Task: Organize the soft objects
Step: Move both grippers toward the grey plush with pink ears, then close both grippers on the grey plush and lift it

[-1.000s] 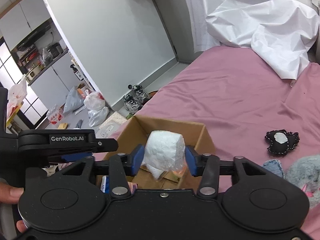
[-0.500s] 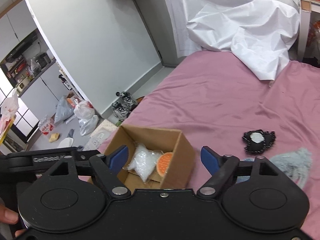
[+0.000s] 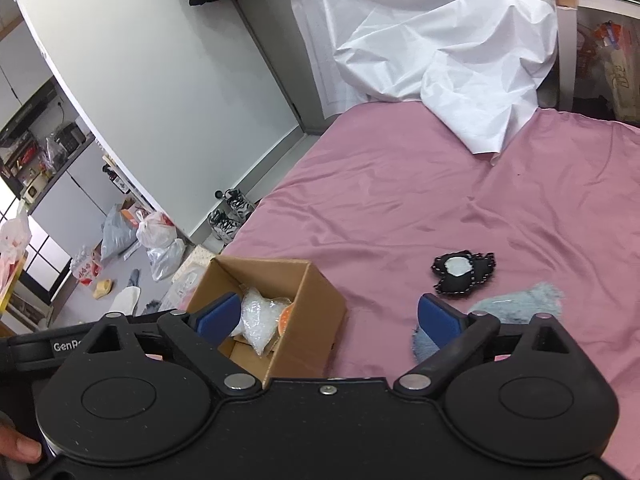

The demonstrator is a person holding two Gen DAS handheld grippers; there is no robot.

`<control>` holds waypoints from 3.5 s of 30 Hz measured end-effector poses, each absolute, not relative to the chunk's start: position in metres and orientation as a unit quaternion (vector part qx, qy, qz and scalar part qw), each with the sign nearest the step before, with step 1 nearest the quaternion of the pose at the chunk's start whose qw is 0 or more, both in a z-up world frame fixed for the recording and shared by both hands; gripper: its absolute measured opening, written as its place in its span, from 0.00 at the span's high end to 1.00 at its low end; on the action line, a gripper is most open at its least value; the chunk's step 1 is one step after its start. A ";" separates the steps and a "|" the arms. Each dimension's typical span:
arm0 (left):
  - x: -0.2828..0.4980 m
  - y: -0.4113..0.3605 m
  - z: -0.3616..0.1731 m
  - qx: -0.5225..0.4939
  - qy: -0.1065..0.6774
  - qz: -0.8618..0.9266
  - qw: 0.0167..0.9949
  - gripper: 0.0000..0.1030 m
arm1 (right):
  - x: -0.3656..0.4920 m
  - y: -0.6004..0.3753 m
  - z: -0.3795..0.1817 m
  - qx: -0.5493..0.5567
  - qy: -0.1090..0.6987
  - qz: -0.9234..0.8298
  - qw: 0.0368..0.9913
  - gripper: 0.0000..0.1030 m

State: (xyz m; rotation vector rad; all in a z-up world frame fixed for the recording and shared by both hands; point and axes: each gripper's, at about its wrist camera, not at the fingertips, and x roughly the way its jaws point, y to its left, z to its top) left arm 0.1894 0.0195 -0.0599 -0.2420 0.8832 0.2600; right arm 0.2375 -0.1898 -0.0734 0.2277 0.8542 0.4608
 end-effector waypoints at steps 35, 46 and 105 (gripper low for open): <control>0.185 -0.087 -0.031 -0.099 0.401 0.065 0.908 0.00 | 0.234 -0.313 -0.059 0.178 0.379 0.159 0.894 0.08; 0.208 -0.105 -0.061 -0.120 0.407 0.035 0.905 0.03 | 0.247 -0.317 -0.105 0.205 0.441 0.140 0.863 0.35; 0.305 -0.161 -0.156 -0.177 0.515 -0.045 0.837 0.81 | 0.286 -0.329 -0.172 0.283 0.505 0.063 0.813 0.86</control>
